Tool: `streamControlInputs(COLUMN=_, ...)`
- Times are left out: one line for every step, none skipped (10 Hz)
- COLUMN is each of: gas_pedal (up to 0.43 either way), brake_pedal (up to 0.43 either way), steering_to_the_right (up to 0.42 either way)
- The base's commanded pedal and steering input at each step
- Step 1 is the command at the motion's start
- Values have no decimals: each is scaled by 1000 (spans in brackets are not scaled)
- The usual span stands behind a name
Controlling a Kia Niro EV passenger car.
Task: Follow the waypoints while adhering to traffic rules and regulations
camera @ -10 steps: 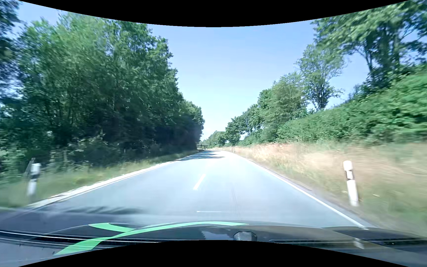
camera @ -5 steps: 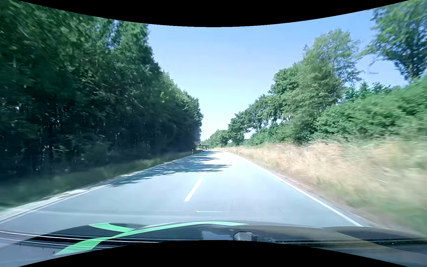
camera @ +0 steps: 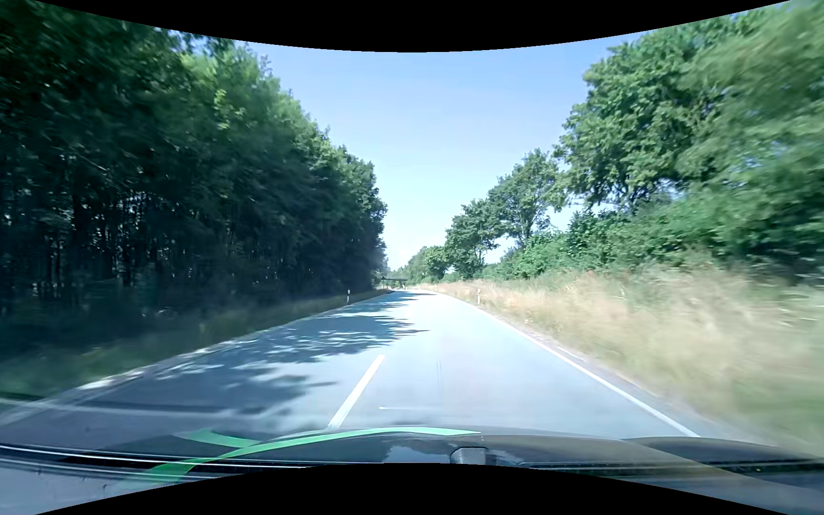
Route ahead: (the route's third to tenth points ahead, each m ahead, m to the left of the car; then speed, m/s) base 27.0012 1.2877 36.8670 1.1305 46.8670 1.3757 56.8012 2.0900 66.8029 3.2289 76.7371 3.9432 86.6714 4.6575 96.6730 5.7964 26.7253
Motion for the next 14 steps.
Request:
streamControlInputs(gas_pedal=280, brake_pedal=0, steering_to_the_right=-7)
streamControlInputs(gas_pedal=280, brake_pedal=0, steering_to_the_right=-7)
streamControlInputs(gas_pedal=280, brake_pedal=0, steering_to_the_right=-7)
streamControlInputs(gas_pedal=268, brake_pedal=0, steering_to_the_right=-7)
streamControlInputs(gas_pedal=268, brake_pedal=0, steering_to_the_right=-7)
streamControlInputs(gas_pedal=268, brake_pedal=0, steering_to_the_right=-7)
streamControlInputs(gas_pedal=280, brake_pedal=0, steering_to_the_right=-7)
streamControlInputs(gas_pedal=280, brake_pedal=0, steering_to_the_right=-8)
streamControlInputs(gas_pedal=287, brake_pedal=0, steering_to_the_right=-9)
streamControlInputs(gas_pedal=287, brake_pedal=0, steering_to_the_right=-9)
streamControlInputs(gas_pedal=280, brake_pedal=0, steering_to_the_right=-9)
streamControlInputs(gas_pedal=248, brake_pedal=0, steering_to_the_right=-9)
streamControlInputs(gas_pedal=248, brake_pedal=0, steering_to_the_right=-9)
streamControlInputs(gas_pedal=260, brake_pedal=0, steering_to_the_right=-9)
